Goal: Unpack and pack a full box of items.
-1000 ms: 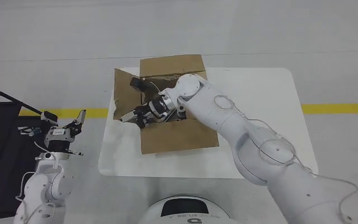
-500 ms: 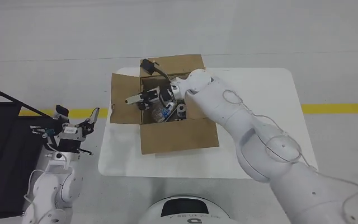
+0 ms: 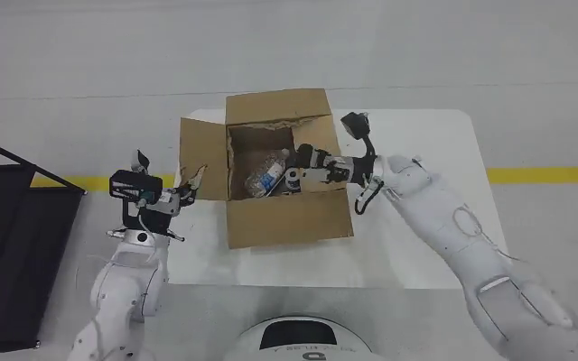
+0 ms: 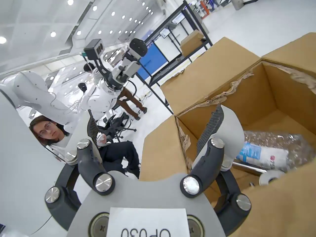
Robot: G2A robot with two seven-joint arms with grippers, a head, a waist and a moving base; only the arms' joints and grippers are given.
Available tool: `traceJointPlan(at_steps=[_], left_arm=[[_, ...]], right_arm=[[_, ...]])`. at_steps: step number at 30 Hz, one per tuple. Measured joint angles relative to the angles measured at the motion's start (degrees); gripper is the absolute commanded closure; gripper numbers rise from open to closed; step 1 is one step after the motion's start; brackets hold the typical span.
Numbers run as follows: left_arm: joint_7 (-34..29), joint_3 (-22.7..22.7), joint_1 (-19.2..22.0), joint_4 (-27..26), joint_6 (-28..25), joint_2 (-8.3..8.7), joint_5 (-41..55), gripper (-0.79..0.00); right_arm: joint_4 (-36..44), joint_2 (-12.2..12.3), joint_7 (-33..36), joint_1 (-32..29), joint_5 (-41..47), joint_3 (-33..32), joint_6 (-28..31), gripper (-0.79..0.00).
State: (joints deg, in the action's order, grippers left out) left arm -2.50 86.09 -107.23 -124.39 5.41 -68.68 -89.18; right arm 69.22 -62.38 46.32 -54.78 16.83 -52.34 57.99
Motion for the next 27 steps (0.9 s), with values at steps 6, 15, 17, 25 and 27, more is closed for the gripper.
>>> traceJointPlan(at_steps=[6, 15, 17, 25, 27], left_arm=[[-4.0, -5.0, 4.2, 3.3, 3.9, -0.63, -5.4, -0.785], [-7.8, -6.7, 9.5, 12.4, 15.9, -1.79, -12.0, -0.785], [-9.0, -7.0, 11.1, 14.6, 16.6, -2.04, -12.2, -0.785], [-18.0, -10.7, 18.5, 22.8, 21.5, -3.6, -12.5, -0.785], [-20.3, -12.5, 20.3, 25.1, 22.0, -4.04, -14.3, -0.785]], right_arm=[[7.9, 5.4, 0.0, -12.0, 1.4, -12.1, 0.0, -0.785], [8.5, 7.5, 0.0, -16.9, 5.1, -18.5, 0.0, -0.785], [7.0, 7.6, 0.0, -16.1, 6.1, -18.3, 0.0, -0.785], [2.6, 7.7, 0.0, -12.7, 7.6, -14.5, 0.0, -0.785], [2.0, 7.9, 0.0, -12.2, 7.5, -14.1, 0.0, -0.785]])
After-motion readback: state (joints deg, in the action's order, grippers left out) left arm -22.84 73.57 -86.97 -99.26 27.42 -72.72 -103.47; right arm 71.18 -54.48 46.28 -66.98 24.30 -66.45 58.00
